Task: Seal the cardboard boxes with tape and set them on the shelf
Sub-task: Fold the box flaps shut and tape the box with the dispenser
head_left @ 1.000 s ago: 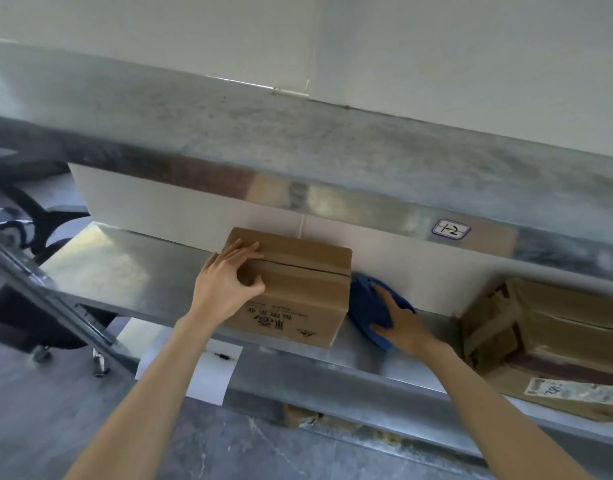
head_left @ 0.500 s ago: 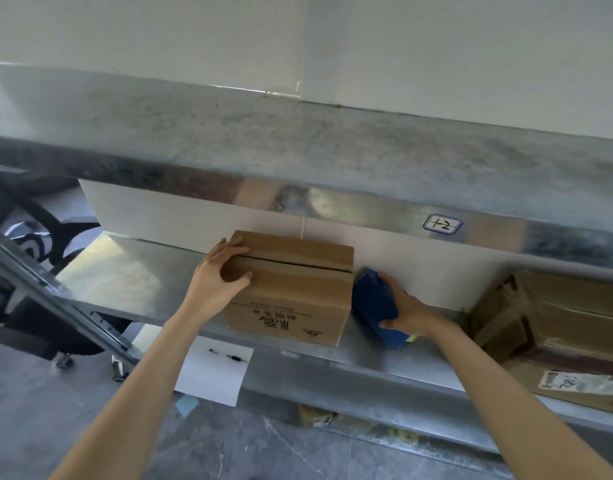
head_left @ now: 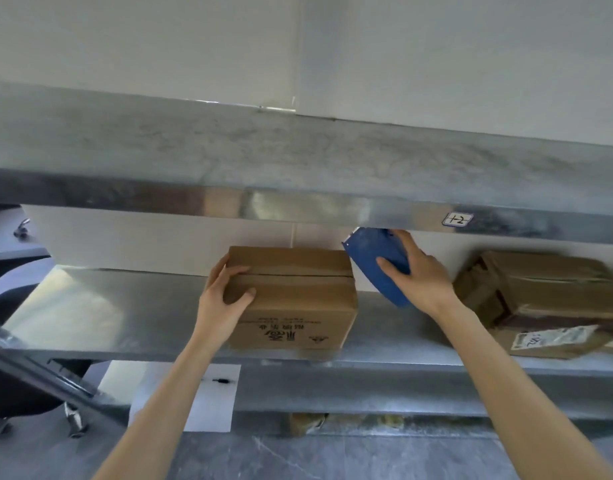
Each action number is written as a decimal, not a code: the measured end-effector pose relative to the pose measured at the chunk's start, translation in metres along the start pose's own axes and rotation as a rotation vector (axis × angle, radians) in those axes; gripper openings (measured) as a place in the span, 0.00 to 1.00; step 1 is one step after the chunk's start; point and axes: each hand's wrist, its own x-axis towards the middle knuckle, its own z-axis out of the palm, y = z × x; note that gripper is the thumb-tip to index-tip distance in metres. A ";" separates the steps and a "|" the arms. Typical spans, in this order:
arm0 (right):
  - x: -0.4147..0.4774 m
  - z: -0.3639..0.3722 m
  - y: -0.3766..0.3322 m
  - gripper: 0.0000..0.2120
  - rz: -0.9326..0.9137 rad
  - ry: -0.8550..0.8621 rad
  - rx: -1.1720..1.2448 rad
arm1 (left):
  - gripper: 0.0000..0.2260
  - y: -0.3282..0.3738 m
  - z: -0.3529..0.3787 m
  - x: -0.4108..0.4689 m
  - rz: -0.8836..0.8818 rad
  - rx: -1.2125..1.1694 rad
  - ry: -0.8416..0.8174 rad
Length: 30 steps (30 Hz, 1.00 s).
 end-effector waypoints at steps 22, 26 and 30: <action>-0.006 0.043 -0.110 0.27 -0.299 -0.310 -0.091 | 0.17 -0.005 0.001 0.004 0.030 -0.063 -0.072; -0.011 0.040 -0.110 0.24 -0.380 -0.229 -0.208 | 0.17 -0.002 -0.002 0.004 0.029 -0.039 -0.078; -0.014 0.029 -0.117 0.25 -0.472 -0.178 -0.234 | 0.17 0.001 -0.011 0.010 0.018 -0.028 -0.097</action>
